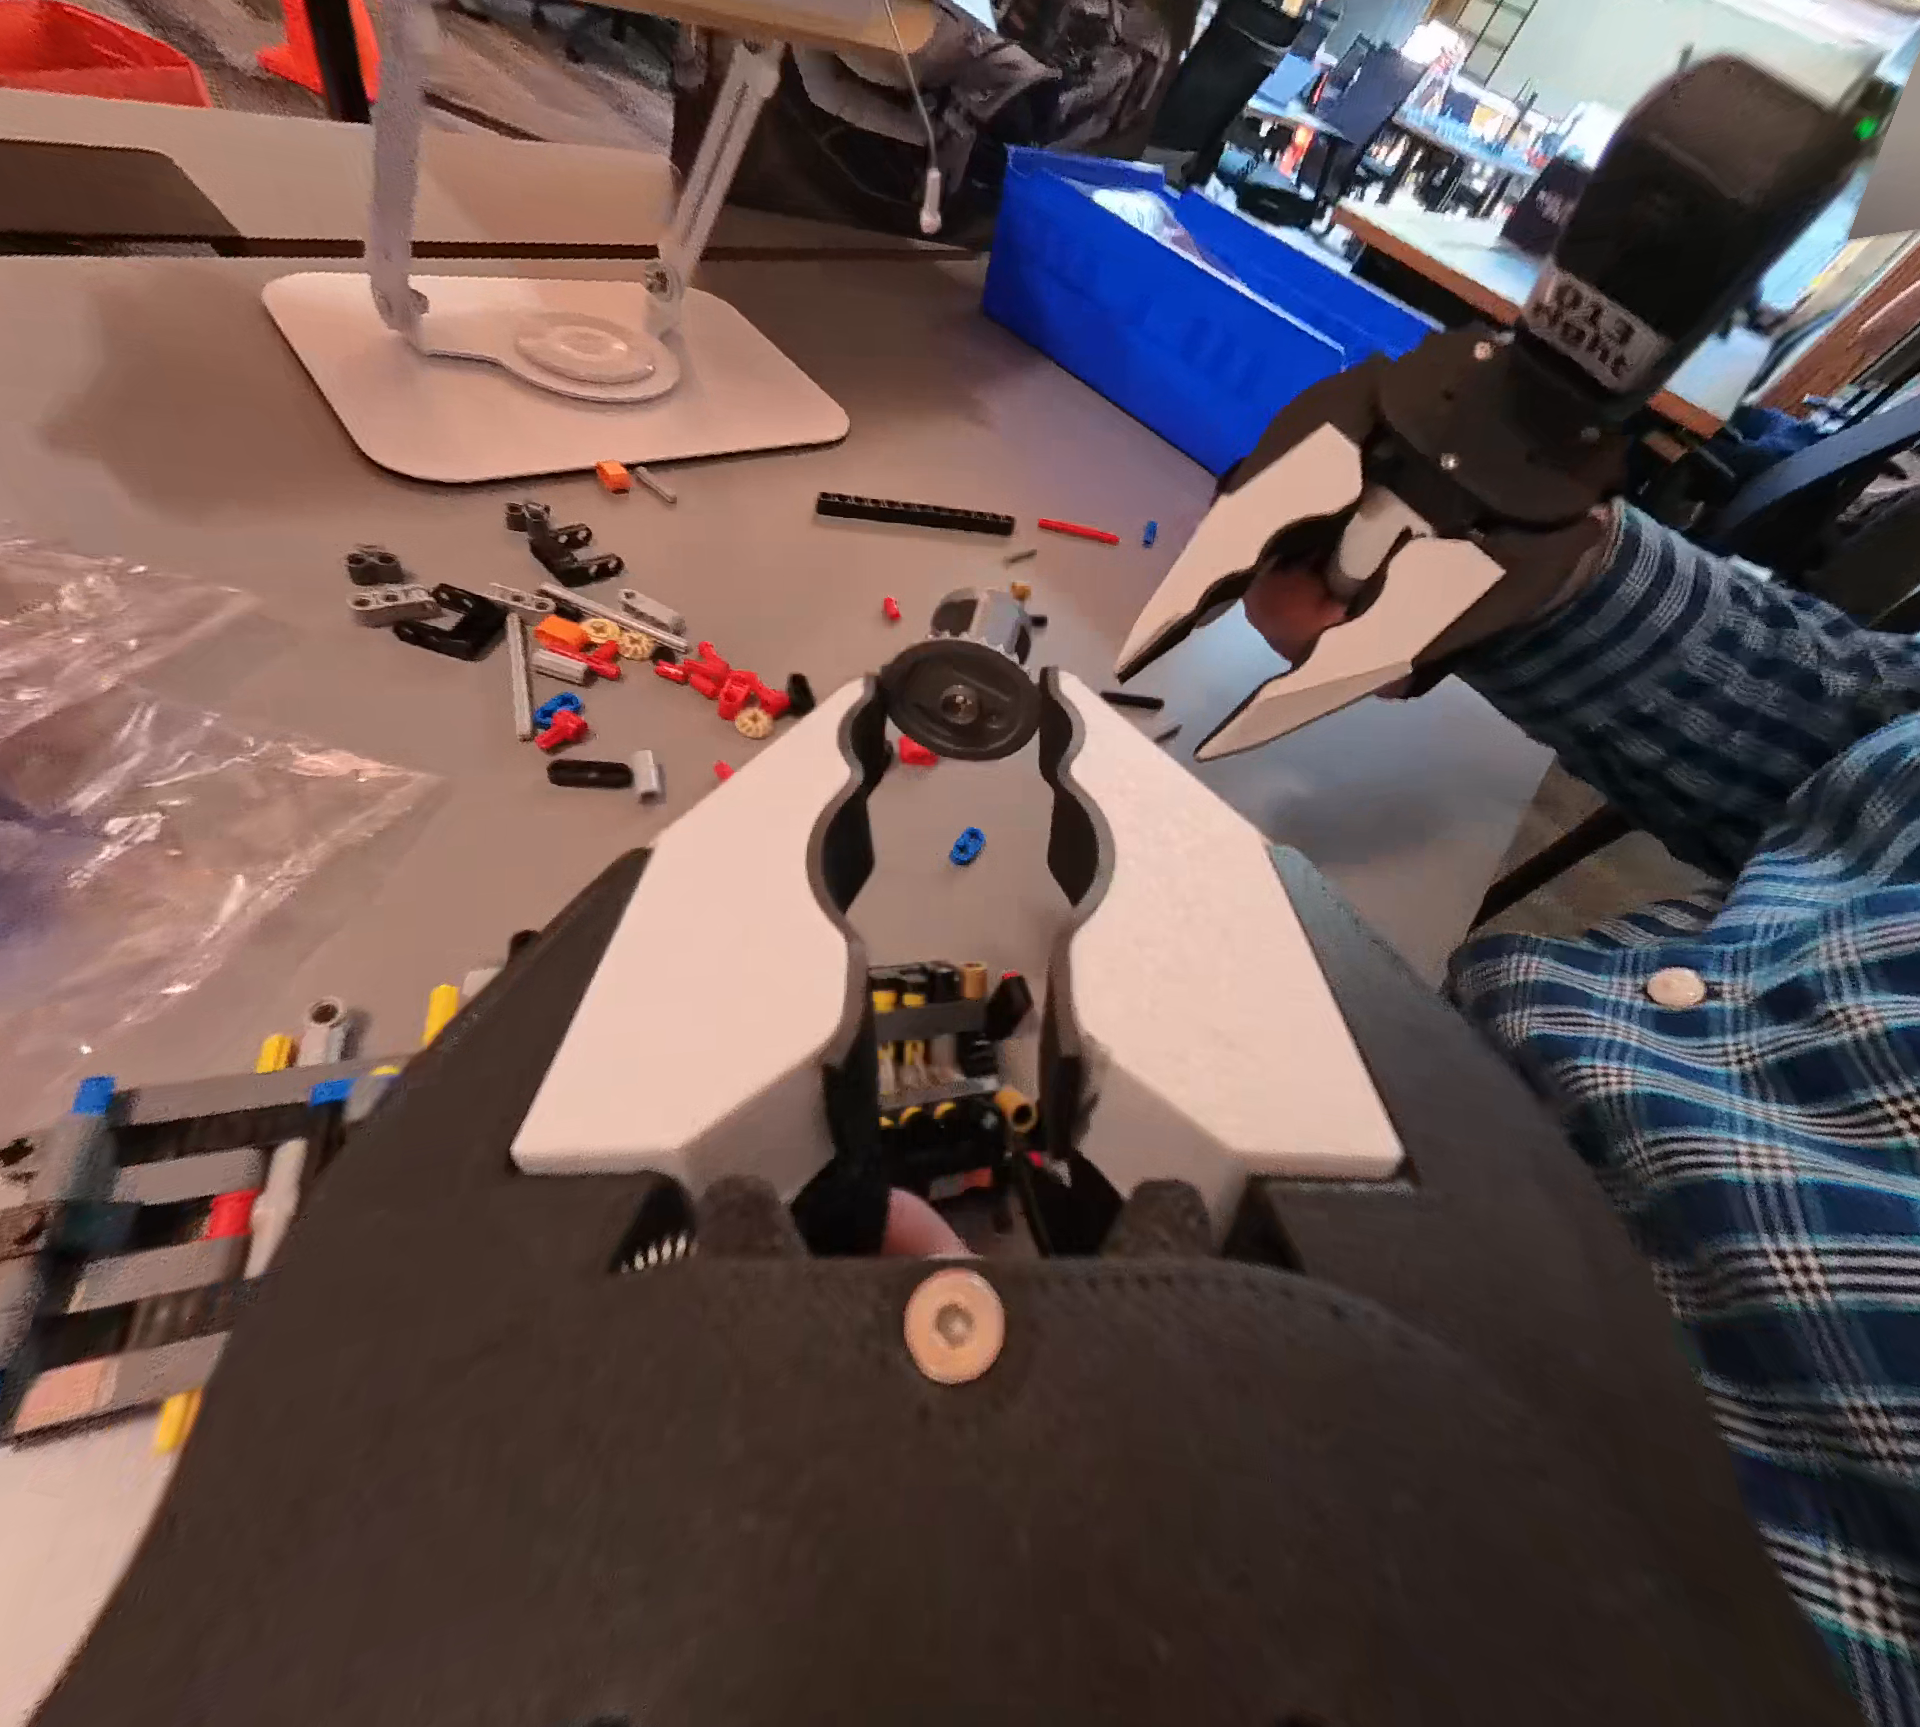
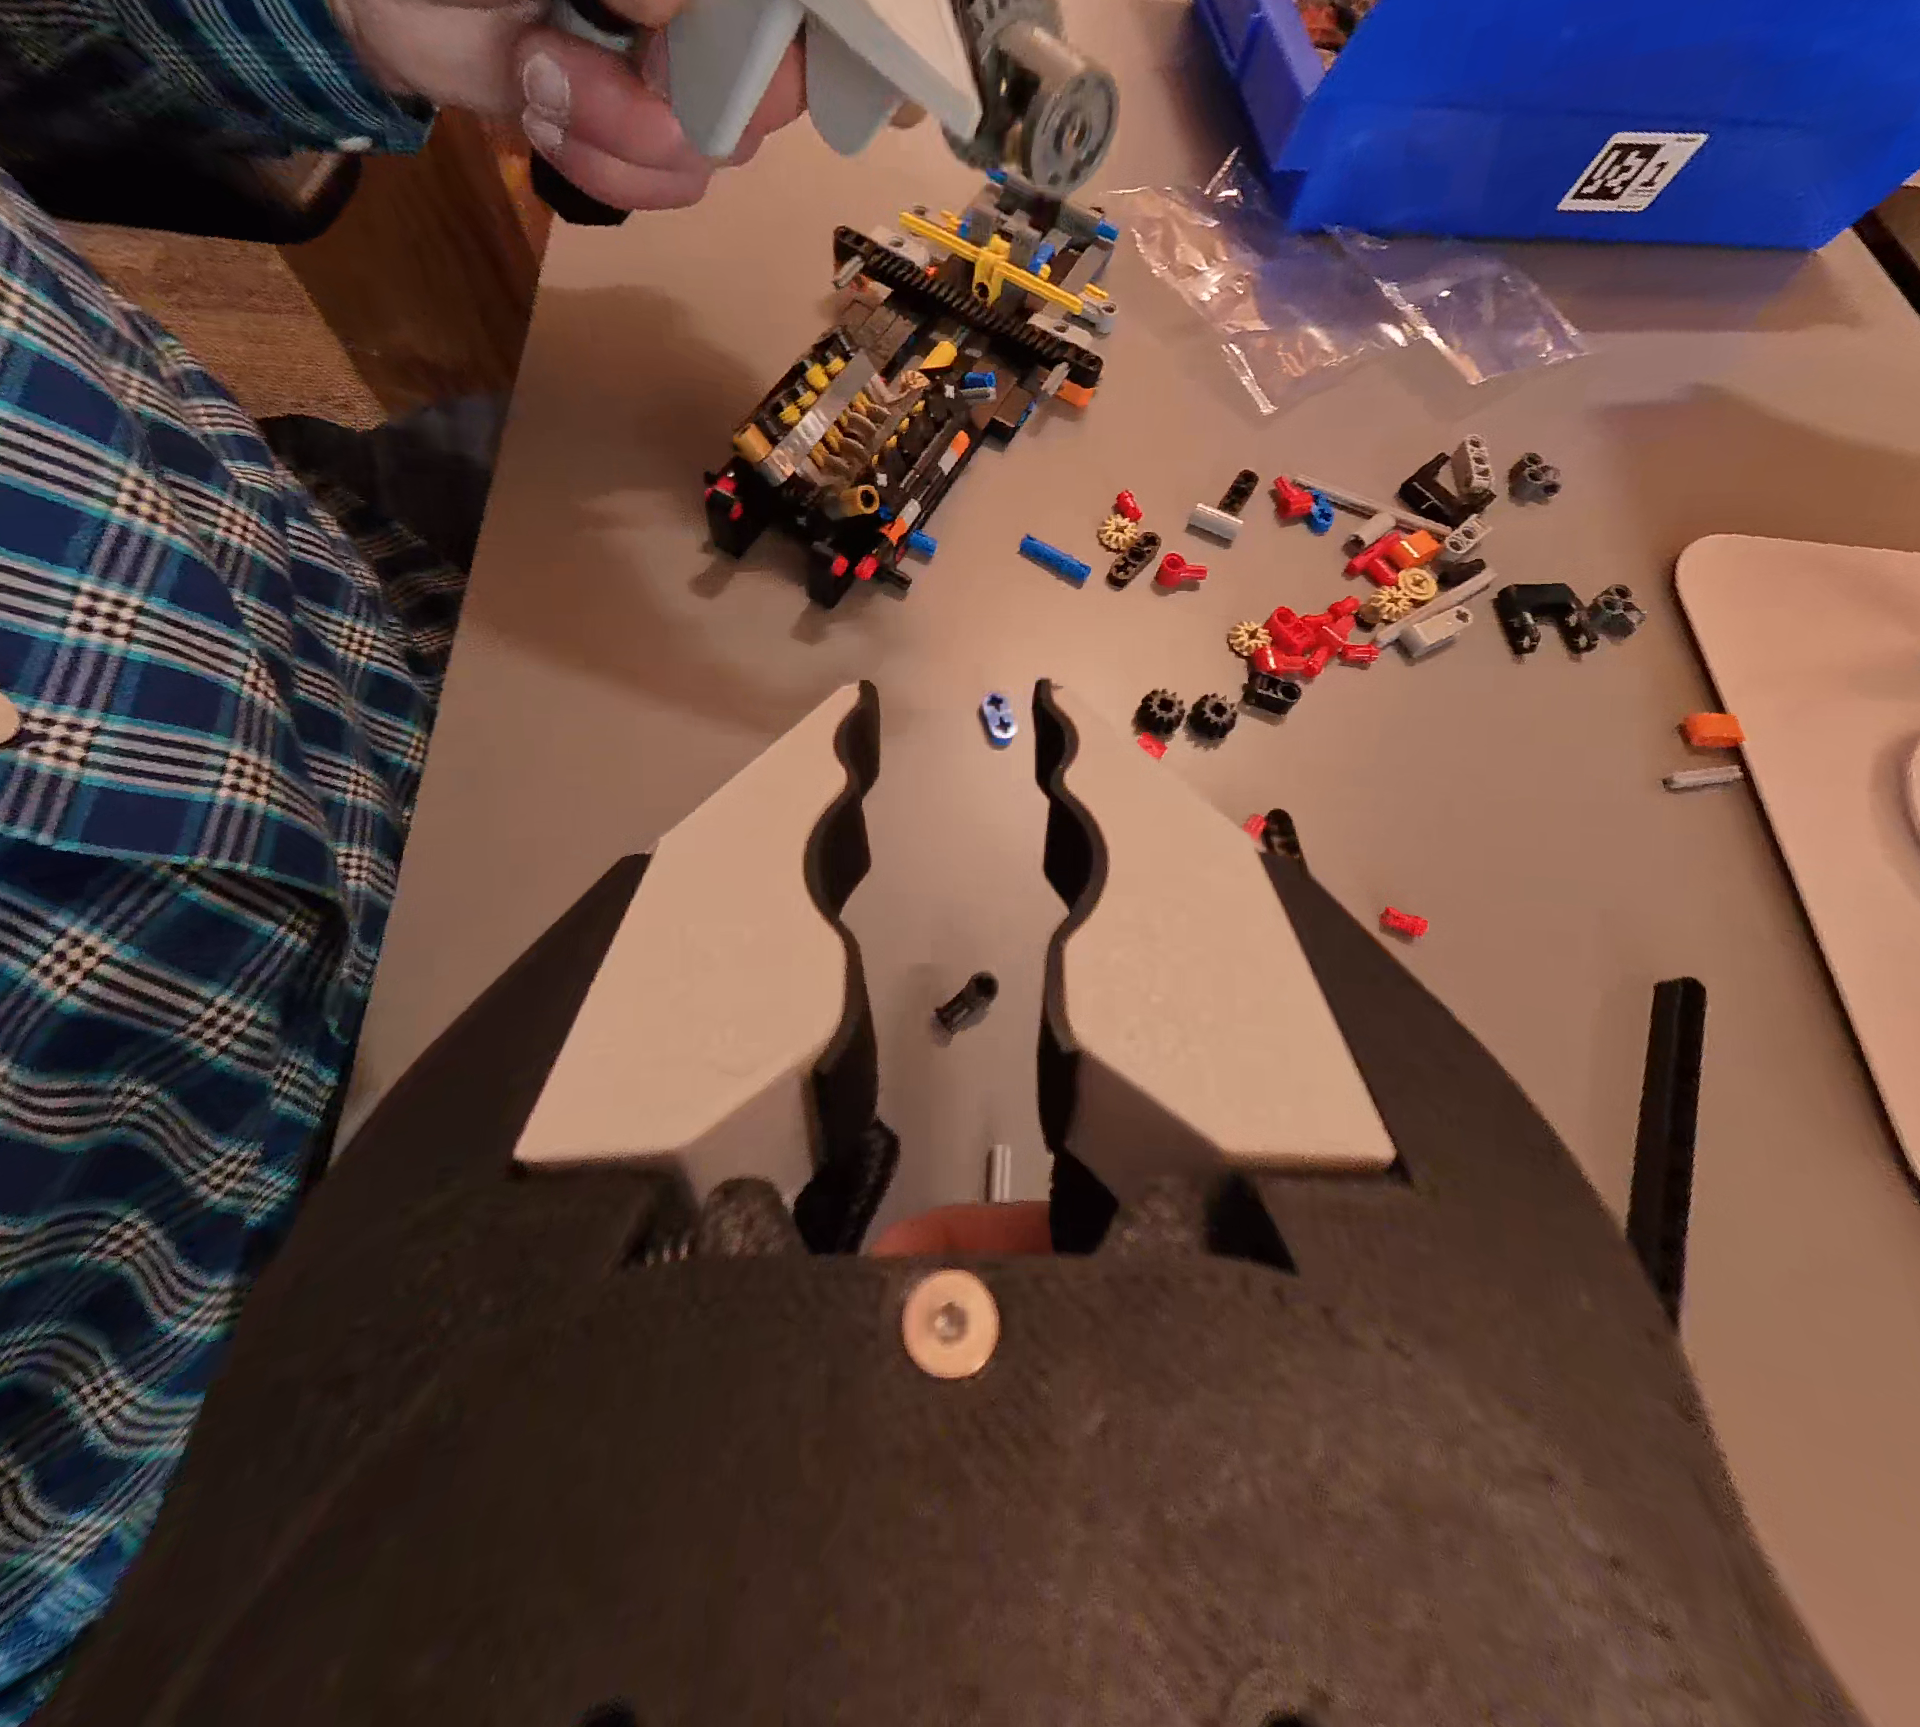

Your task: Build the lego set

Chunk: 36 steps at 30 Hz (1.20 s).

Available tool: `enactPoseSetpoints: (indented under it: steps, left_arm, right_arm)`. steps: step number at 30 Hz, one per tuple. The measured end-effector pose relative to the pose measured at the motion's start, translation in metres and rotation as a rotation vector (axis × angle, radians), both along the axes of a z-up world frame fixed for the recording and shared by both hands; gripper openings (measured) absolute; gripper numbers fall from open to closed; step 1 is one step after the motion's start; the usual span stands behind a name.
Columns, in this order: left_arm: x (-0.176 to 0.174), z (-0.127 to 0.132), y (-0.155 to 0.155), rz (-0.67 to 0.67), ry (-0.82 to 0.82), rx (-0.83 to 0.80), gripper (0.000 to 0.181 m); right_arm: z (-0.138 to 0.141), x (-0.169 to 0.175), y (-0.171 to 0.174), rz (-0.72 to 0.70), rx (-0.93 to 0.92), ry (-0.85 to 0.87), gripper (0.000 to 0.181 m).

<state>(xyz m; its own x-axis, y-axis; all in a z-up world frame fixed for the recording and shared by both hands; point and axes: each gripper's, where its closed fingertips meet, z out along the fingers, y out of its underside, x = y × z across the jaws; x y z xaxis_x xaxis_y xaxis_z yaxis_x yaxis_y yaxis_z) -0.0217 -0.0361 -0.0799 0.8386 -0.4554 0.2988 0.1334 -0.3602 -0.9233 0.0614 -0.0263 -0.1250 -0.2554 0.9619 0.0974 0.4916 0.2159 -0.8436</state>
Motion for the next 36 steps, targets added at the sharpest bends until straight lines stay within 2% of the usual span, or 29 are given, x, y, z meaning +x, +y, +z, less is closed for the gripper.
enactPoseSetpoints:
  steps: [6, 16, 22, 36]
  left_arm:
    - [-0.021, 0.009, 0.005, 0.015, -0.161, 0.017, 0.027]
    - [-0.037, 0.003, 0.005, 0.031, -0.264, 0.002, 0.027]
    - [-0.046, 0.011, 0.006, 0.027, -0.418, 0.020, 0.027]
    - [-0.052, 0.030, 0.001, -0.045, -0.672, 0.075, 0.027]
  right_arm:
    - [-0.002, -0.011, 0.006, -0.050, 0.055, -0.014, 0.028]
    - [-0.006, -0.020, 0.018, -0.096, 0.151, -0.040, 0.028]
    - [-0.007, -0.021, 0.025, -0.120, 0.191, -0.051, 0.028]
    - [-0.001, -0.015, 0.028, -0.139, 0.173, -0.016, 0.029]
